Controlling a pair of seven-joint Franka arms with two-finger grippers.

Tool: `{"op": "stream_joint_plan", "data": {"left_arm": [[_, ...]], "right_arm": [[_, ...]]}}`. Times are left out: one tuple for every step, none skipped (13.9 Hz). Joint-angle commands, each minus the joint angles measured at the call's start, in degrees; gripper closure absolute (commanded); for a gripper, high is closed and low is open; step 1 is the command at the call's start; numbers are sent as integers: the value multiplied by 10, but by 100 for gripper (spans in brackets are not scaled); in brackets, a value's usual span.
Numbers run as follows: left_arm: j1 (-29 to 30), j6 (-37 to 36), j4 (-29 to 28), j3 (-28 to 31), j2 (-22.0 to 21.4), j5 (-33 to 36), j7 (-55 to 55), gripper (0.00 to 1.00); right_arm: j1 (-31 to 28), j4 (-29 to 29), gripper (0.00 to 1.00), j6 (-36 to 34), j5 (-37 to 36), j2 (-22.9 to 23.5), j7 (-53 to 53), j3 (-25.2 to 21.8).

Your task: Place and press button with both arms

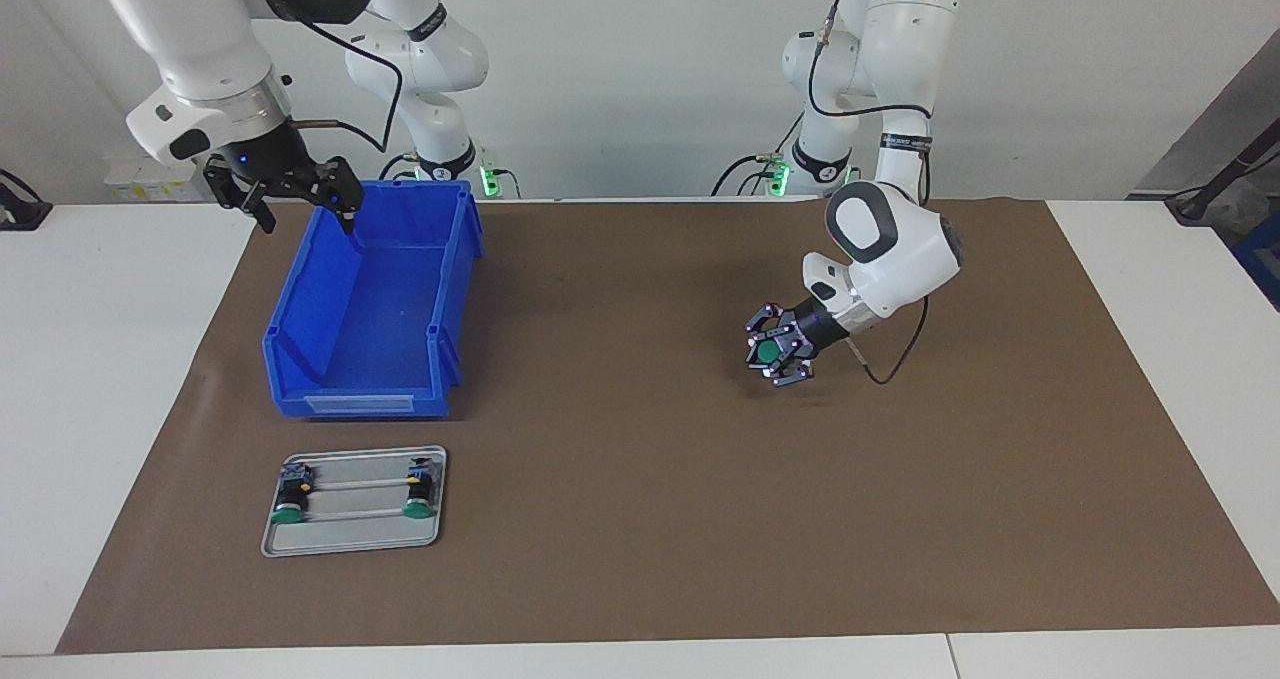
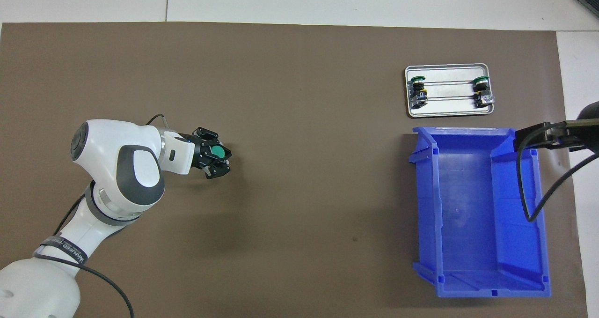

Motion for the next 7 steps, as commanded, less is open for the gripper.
{"op": "stream_joint_plan", "data": {"left_arm": [[9,-18,-15,-4,-11,-24,45,90],[9,-24,-18,-4,-11,-58,80,90],[9,-34,-27,-4,-12,-96,120,90],[10,-50,-31,-4,-14,-136,150,90],[11,-61,-33,-3,-16,-164,163,90],[12,-69,-35,-3,-17,-176,170,90],[15,-76,-41,-3,-17,-182,182,90]], "right_arm": [[-4,-6,0,-6,7,-10,6,5],[-4,-7,0,-6,8,-10,6,5],[-4,-6,0,-6,8,-10,6,5],[-4,-6,0,-6,7,-10,6,5],[-4,-7,0,-6,8,-10,6,5],[-4,-7,0,-6,8,-10,6,5],[-4,-7,0,-6,8,-10,6,5]]}}
